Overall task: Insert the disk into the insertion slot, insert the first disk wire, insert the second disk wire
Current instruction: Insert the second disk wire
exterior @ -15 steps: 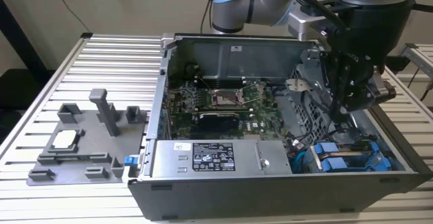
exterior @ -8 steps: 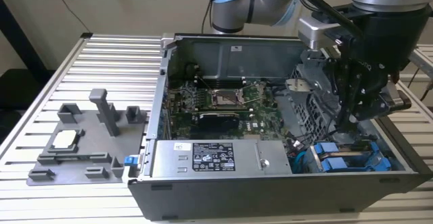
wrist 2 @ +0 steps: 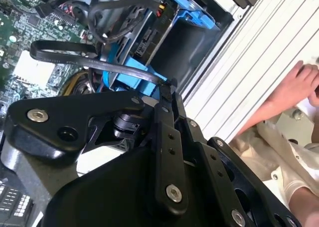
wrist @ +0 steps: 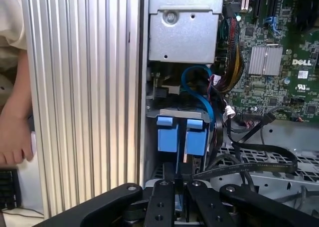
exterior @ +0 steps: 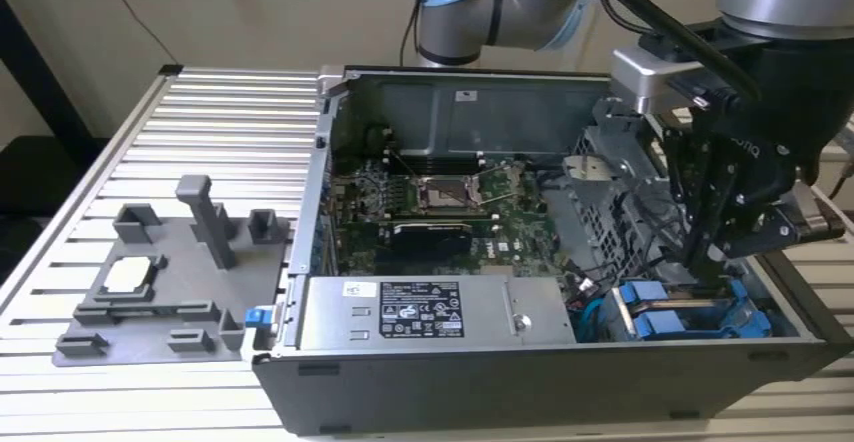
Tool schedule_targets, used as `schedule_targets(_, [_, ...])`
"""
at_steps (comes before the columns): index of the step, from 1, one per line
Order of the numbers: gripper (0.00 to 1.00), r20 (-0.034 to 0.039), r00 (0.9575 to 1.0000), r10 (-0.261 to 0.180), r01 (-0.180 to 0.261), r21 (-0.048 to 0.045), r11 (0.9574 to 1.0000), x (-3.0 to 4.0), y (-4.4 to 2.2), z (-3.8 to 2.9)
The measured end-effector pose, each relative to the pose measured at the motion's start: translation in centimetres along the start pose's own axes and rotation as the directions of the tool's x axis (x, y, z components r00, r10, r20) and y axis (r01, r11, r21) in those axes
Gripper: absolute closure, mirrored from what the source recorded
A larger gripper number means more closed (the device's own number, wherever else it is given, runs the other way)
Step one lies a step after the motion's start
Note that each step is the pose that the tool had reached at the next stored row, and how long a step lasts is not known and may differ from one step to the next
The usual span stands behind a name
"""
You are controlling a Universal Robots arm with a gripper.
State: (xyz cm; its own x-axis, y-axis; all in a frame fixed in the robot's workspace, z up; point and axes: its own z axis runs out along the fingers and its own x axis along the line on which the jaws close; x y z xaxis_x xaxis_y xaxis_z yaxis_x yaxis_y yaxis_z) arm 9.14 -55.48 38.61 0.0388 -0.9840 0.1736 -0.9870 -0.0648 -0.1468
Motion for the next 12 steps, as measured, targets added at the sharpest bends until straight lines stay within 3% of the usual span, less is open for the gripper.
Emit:
schedule_targets(8, [0.84,0.0001,1.0,0.0,0.0,-0.0003,1.0,0.04,-0.01,0.01])
schedule_targets(10, [0.84,0.0076,1.0,0.001,-0.001,-0.0001,1.0,0.05,-0.01,0.02])
schedule_targets(12, [0.84,0.0242,0.9997,0.004,-0.004,0.0005,1.0,0.04,-0.01,0.01])
